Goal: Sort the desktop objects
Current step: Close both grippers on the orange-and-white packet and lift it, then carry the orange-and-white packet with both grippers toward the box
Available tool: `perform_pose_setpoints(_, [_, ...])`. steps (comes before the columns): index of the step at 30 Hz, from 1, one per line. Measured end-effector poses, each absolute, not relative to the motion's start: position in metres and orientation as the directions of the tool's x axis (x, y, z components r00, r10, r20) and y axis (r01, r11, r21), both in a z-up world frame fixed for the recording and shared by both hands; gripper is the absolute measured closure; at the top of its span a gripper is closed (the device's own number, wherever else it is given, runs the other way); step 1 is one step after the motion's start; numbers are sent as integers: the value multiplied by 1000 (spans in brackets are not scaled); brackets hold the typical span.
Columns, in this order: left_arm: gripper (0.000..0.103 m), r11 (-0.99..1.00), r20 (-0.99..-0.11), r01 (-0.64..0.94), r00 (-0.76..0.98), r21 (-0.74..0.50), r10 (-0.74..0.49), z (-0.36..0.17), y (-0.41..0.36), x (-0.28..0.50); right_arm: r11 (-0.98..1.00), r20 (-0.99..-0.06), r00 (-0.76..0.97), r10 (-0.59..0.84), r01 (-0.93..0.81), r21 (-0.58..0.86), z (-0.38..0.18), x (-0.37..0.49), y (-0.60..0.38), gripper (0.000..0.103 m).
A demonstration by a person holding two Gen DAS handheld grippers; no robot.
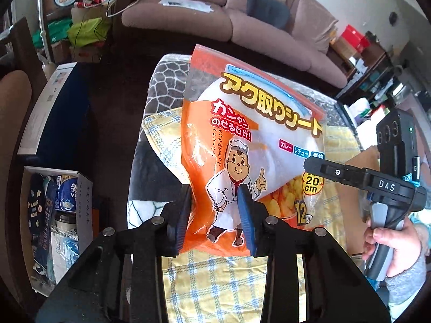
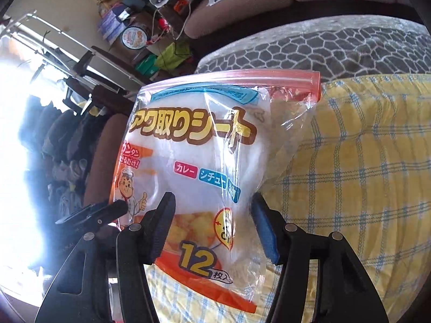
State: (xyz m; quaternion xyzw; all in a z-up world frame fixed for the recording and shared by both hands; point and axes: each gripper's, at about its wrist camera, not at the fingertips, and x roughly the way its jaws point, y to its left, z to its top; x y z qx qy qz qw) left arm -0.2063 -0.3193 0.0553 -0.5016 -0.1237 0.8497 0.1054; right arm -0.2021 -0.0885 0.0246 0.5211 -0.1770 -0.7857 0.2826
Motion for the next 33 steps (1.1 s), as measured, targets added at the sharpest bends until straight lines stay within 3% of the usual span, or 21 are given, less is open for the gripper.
perform_pose_setpoints(8, [71, -955, -795, -115, -531, -274, 292, 142, -257, -176, -774, -659, -407, -633, 326, 542, 134, -170, -28, 43])
perform_pose_setpoints(12, [70, -968, -792, -105, -559, -226, 246, 167, -232, -169, -772, -642, -429, -635, 332, 542, 160, -154, -3, 43])
perform_pose_setpoints(19, [61, -984, -809, -11, -568, -178, 153, 156, -263, -170, -738, -632, -381, -675, 336, 585, 127, -148, -43, 43])
perform_pose_setpoints(24, [61, -984, -820, -7, -553, -176, 150, 115, -294, -199, -733, -644, -349, -681, 317, 602, 86, -171, -78, 43])
perform_pose_setpoints(33, [43, -989, -860, -74, -490, -125, 145, 30, -308, -273, -750, -690, -295, -661, 254, 611, 1, -247, -106, 43])
